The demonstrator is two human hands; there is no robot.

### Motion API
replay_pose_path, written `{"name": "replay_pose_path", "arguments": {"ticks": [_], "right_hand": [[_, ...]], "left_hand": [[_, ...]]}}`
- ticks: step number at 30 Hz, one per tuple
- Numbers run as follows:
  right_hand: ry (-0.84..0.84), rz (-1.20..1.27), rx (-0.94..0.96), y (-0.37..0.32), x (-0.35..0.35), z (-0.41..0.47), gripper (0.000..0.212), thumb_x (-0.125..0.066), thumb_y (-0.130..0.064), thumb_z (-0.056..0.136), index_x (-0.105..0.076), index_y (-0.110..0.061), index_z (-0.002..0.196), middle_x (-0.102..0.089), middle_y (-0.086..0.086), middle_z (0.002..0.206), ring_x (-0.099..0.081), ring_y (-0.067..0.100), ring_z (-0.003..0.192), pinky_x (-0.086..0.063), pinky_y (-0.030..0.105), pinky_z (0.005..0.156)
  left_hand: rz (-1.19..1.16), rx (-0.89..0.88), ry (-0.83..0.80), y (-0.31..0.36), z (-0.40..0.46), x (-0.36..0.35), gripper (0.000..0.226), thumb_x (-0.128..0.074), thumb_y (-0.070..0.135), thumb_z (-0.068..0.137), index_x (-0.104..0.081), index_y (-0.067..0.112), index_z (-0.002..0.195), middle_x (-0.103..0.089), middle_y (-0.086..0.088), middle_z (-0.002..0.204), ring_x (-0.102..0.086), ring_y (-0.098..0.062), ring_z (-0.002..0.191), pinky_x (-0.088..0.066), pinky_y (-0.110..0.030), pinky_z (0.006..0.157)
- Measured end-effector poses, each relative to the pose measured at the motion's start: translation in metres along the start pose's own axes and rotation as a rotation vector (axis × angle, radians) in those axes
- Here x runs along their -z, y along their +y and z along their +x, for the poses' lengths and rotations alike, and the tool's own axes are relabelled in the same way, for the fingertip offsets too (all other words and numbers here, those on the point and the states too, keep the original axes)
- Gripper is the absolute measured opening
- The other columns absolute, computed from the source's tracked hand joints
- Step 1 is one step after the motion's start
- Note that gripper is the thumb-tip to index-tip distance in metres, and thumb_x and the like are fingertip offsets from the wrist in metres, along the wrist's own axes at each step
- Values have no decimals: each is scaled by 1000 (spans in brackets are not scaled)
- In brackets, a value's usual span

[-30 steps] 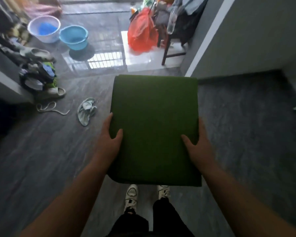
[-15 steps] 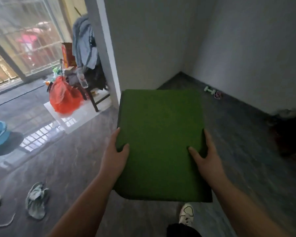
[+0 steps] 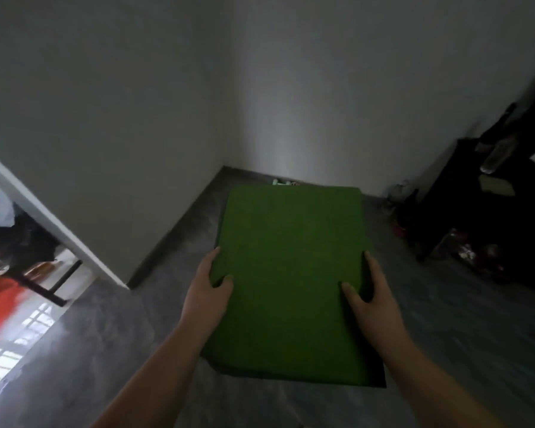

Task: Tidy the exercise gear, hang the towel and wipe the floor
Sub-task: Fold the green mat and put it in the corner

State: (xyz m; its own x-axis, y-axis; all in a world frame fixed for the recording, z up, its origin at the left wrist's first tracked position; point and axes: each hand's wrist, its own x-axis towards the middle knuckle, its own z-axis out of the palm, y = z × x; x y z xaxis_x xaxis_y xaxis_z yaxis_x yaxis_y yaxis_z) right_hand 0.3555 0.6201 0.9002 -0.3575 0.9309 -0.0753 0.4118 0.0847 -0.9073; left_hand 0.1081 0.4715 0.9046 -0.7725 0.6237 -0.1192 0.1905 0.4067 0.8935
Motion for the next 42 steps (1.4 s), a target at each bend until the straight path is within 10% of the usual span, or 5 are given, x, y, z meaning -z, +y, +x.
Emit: {"name": "replay_pose_path", "arguments": {"ticks": [26,36,42], "right_hand": [[228,41,-136,-62,-74,510,77,-67,-25,92,-23,-44,152,-45,-10,150,-49,12,130,-40,32,109],[272,59,-203,0,-48,702,76,-67,-23,93,-25,-41,153,-42,-8,152,-48,9,127,-38,24,102],[174,-2,-229,40,-17,862,77,-65,-29,93,-19,-44,153,-39,-5,155,-45,17,135,-39,40,112]], "left_hand": [[23,-104,-209,152,549,-162,59,-62,13,92,-43,33,144,-55,10,123,-53,-8,103,-38,-24,87],[67,-82,-290,178,711,-313,60,-64,14,92,-42,33,145,-53,1,138,-53,-13,109,-43,-30,97],[91,3,-244,208,812,-417,62,-64,13,92,-40,35,145,-54,2,132,-58,-12,101,-46,-21,78]]}}
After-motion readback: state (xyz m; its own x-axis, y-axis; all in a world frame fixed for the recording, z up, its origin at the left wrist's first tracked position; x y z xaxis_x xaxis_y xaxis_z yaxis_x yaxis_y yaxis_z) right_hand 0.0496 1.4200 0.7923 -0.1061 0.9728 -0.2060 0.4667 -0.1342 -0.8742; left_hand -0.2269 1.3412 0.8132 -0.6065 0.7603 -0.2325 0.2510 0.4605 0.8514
